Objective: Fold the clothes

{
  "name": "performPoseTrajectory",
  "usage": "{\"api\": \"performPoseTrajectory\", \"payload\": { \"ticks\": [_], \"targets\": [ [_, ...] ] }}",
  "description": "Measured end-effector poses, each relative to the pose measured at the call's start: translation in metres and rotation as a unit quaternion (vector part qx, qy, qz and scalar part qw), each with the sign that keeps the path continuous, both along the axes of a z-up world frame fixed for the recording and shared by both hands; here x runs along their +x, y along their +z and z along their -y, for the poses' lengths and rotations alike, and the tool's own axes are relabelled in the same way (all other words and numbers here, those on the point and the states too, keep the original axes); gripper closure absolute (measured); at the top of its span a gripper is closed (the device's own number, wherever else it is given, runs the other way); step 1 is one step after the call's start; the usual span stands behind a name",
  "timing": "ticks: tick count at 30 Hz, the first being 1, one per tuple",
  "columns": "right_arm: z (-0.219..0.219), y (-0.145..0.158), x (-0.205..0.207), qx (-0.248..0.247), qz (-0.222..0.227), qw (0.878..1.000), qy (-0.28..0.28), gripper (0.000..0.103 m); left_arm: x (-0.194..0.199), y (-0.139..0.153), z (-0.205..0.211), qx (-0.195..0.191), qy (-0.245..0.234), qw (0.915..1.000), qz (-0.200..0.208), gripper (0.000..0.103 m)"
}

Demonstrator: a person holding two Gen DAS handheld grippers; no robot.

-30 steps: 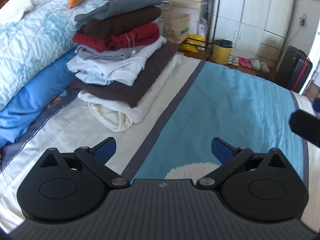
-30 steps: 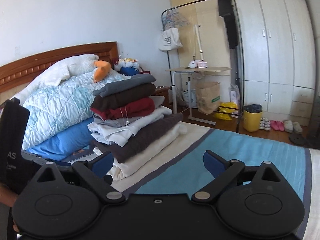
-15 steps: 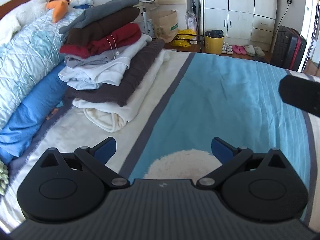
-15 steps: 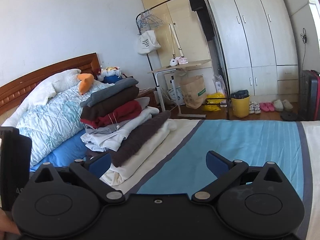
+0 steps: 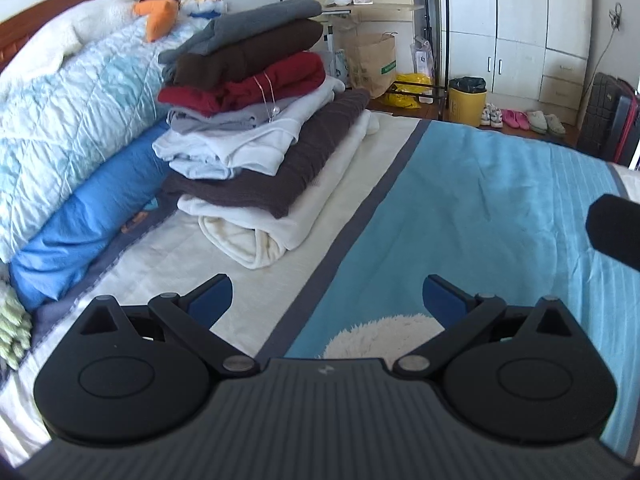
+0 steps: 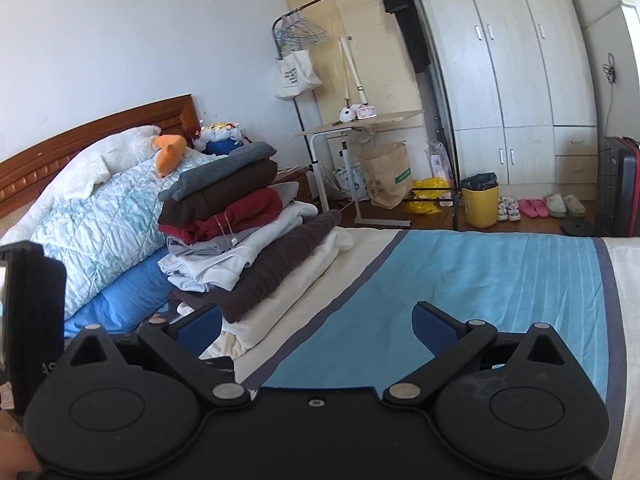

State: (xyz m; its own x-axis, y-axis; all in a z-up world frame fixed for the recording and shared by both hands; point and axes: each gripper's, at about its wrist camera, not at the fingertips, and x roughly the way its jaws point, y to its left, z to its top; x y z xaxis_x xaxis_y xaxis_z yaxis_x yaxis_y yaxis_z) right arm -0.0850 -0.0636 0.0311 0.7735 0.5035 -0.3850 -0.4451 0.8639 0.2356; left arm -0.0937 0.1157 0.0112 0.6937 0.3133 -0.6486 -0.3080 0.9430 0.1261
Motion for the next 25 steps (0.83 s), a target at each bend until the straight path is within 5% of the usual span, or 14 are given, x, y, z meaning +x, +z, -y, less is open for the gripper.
{"api": "performPoseTrajectory", "payload": {
  "ticks": [25],
  "targets": [
    [0.0018,-0.0104,0.0037,-0.006,-0.022,1.000,-0.007,0.000,0.0029,-0.0074,0.0004,0.006,-0.004,0.9997,-0.021,0.000]
  ]
}}
